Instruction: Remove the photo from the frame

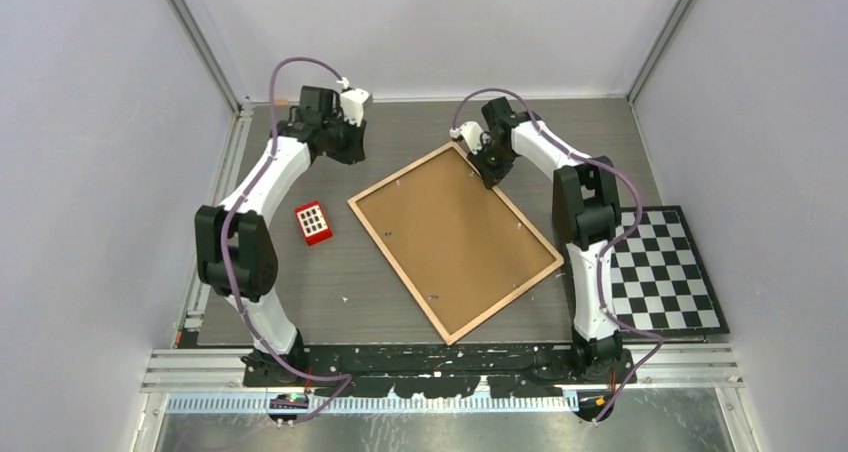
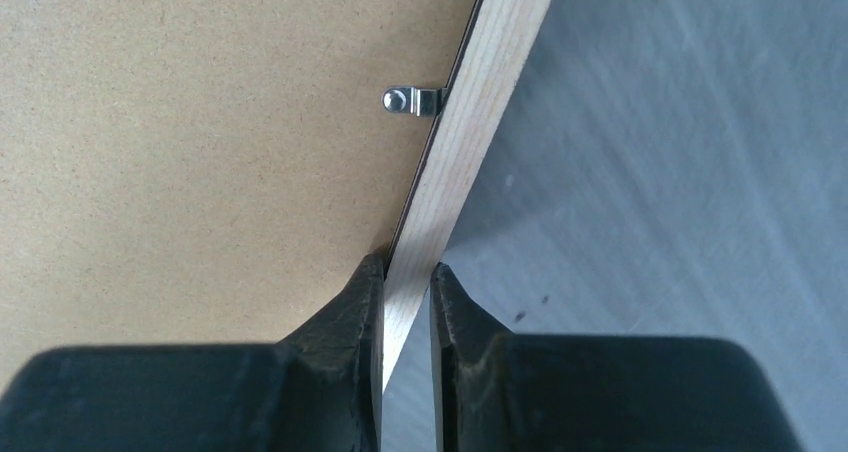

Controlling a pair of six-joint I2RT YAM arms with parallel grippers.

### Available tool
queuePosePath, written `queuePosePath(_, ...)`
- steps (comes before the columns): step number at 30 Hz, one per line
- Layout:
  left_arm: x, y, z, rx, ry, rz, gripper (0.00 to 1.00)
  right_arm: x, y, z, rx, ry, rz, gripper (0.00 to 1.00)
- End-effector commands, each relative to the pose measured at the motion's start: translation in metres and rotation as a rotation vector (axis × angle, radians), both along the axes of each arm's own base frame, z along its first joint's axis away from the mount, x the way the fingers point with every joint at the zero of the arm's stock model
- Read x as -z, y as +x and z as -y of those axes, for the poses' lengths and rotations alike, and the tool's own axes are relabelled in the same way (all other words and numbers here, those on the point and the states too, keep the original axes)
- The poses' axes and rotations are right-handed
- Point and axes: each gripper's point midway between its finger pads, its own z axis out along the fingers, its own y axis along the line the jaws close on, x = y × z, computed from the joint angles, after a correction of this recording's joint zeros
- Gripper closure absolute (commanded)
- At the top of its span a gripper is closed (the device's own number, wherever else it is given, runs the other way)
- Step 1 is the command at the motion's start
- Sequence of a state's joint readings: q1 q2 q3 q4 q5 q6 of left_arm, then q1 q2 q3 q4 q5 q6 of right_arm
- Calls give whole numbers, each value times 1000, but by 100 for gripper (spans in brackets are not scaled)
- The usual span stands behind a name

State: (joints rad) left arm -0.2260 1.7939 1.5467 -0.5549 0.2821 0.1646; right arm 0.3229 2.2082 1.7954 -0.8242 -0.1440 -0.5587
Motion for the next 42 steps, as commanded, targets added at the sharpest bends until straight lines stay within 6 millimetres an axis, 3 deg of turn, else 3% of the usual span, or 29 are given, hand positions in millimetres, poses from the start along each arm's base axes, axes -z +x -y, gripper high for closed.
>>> queuePosePath(1, -25, -18, -15, -27, -35, 31, 100, -26, 36, -48, -296, 40, 144, 99)
queuePosePath(9, -25, -25, -46, -133, -83, 3, 100, -31, 51, -121, -520, 10, 344, 99)
queuePosePath(13, -23, -25, -57, -173, -105, -12, 100, -53, 65, -153, -554, -2, 533, 95)
queuePosePath(17, -25, -23, -63, -190, -116, -9, 100, -96, 80, -161, -414, 50, 654, 46)
queuePosePath(19, -26, -22, -65, -198, -120, -5, 100, -115, 83, -152, -303, 68, 666, 35)
queuePosePath(22, -28, -19, -66, -205, -126, 1, 100, -137, 74, -122, -89, 94, 617, 29)
queuePosePath(23, -29, -19, -65, -205, -130, 4, 100, -146, 65, -111, -14, 123, 584, 28)
queuePosePath(26, -32, -18, -65, -216, -139, 8, 100, -148, 30, -74, 216, 194, 447, 24)
queuePosePath(31, -30, -20, -67, -243, -145, 14, 100, -125, -46, -16, 564, 259, 220, 22)
queuePosePath(32, -29, -21, -68, -245, -145, 14, 100, -109, -65, -6, 630, 252, 164, 22)
queuePosePath(34, -28, -23, -65, -258, -169, 4, 100, -102, -86, 9, 704, 249, 135, 21)
queuePosePath(38, -26, -23, -64, -258, -176, -4, 100, -72, -118, 40, 845, 162, 76, 21)
queuePosePath(42, -26, -22, -64, -263, -177, -1, 100, -49, -132, 50, 967, 127, -10, 21)
